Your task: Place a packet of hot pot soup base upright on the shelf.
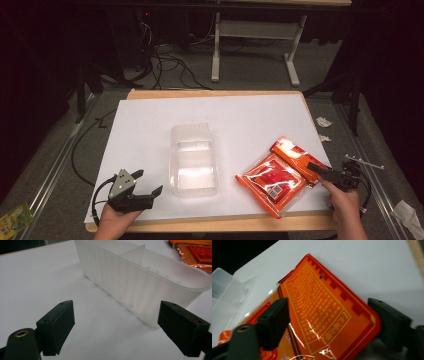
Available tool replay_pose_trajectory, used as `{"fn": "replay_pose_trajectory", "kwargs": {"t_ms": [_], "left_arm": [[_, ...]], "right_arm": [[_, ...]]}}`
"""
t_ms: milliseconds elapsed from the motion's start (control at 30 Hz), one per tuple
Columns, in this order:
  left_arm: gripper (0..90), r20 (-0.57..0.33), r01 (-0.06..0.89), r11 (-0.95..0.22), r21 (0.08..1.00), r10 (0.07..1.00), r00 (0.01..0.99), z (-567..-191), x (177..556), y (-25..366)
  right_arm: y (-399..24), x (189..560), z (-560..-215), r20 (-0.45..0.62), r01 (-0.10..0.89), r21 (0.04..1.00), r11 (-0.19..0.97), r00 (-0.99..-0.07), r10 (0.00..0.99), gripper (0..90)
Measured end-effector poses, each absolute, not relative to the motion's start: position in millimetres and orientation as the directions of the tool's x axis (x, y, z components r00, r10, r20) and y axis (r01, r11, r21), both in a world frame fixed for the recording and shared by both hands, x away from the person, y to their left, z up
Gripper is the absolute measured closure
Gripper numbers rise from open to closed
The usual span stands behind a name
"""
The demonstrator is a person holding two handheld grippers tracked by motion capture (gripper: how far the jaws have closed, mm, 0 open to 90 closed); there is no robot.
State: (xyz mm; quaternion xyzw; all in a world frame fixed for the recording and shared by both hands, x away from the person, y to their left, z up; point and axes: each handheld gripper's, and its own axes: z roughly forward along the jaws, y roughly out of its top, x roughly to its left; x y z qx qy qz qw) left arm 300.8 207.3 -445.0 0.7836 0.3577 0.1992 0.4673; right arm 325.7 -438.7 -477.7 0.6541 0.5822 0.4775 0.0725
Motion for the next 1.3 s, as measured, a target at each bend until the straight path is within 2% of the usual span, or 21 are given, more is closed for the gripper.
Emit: {"fn": "replay_pose_trajectory", "kwargs": {"t_ms": [33,67,100,133,200,233,267,300,333,400,800,1067,1300], "left_arm": [[14.6,-0.022,0.374,-0.307,0.875,0.746,0.665,-445,301,207],[14.6,-0.022,0.374,-0.307,0.875,0.746,0.665,-445,301,207],[14.6,-0.021,0.373,-0.309,0.875,0.745,0.667,-445,301,207],[14.6,-0.021,0.373,-0.309,0.875,0.745,0.667,-445,301,207],[14.6,-0.019,0.373,-0.311,0.874,0.745,0.667,-445,301,207],[14.6,-0.017,0.372,-0.312,0.874,0.745,0.667,-445,301,207],[14.6,-0.017,0.372,-0.312,0.874,0.745,0.667,-445,301,207],[14.6,-0.019,0.371,-0.31,0.875,0.745,0.667,-445,301,206],[14.6,-0.019,0.37,-0.31,0.876,0.745,0.667,-444,301,206],[14.7,-0.018,0.369,-0.308,0.877,0.746,0.666,-444,300,207],[14.9,-0.041,0.363,-0.27,0.892,0.751,0.659,-440,298,209],[15.3,-0.045,0.354,-0.26,0.898,0.747,0.663,-437,296,208],[15.6,-0.041,0.334,-0.255,0.907,0.738,0.674,-433,291,202]], "right_arm": [[-435,324,-477,0.509,0.686,0.677,-0.267,-0.175,0.843,46.1],[-435,324,-477,0.509,0.686,0.677,-0.267,-0.175,0.843,46.1],[-432,321,-474,0.484,0.67,0.697,-0.255,-0.178,0.857,55.3],[-432,321,-474,0.484,0.67,0.697,-0.255,-0.178,0.857,55.3],[-431,320,-474,0.471,0.665,0.702,-0.254,-0.167,0.866,63.5],[-432,320,-474,0.464,0.664,0.703,-0.254,-0.158,0.871,72.1],[-432,320,-474,0.464,0.664,0.703,-0.254,-0.158,0.871,72.1],[-432,319,-473,0.453,0.658,0.71,-0.251,-0.153,0.878,81.8],[-432,319,-473,0.453,0.658,0.71,-0.251,-0.153,0.878,81.8],[-430,318,-471,0.427,0.644,0.727,-0.236,-0.155,0.891,89.9],[-406,317,-452,0.283,0.576,0.809,-0.12,-0.202,0.937,90.0],[-393,314,-432,0.234,0.483,0.87,-0.093,-0.24,0.942,90.0],[-373,309,-404,0.201,0.381,0.922,-0.07,-0.317,0.927,90.0]]}}
